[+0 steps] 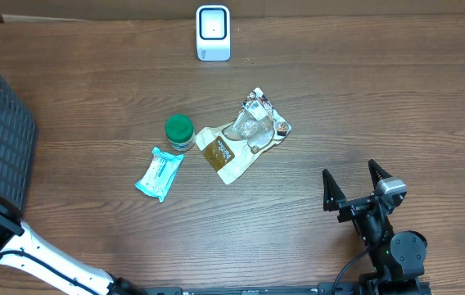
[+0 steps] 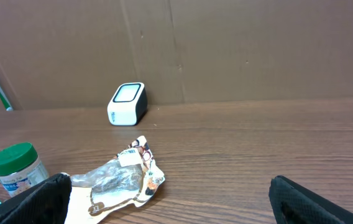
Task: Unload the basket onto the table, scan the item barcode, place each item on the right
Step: 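Reach into the basket and grasp the teal tissue pack, then carry the tissue pack over the pouch and drop it right of it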
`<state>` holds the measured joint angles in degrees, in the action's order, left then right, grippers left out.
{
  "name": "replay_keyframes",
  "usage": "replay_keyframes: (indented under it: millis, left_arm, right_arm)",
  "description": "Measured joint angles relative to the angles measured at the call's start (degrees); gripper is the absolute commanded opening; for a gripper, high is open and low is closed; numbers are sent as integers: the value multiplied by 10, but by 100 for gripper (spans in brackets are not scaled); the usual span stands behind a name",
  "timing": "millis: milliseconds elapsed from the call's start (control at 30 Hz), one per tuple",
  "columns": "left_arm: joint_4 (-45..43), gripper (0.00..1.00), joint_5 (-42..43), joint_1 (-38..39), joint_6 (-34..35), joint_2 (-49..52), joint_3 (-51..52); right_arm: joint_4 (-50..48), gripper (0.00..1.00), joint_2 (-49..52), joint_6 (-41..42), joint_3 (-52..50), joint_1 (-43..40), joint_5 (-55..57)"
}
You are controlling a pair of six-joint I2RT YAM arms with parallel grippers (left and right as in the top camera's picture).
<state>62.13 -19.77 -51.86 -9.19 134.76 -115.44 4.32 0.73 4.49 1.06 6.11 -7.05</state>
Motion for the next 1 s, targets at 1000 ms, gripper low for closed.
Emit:
replay_keyframes:
  millis: [1000]
  left_arm:
    - [33,4,207,183,194,-363,-13]
  right_arm:
    - [0,100,0,0,0,0,0]
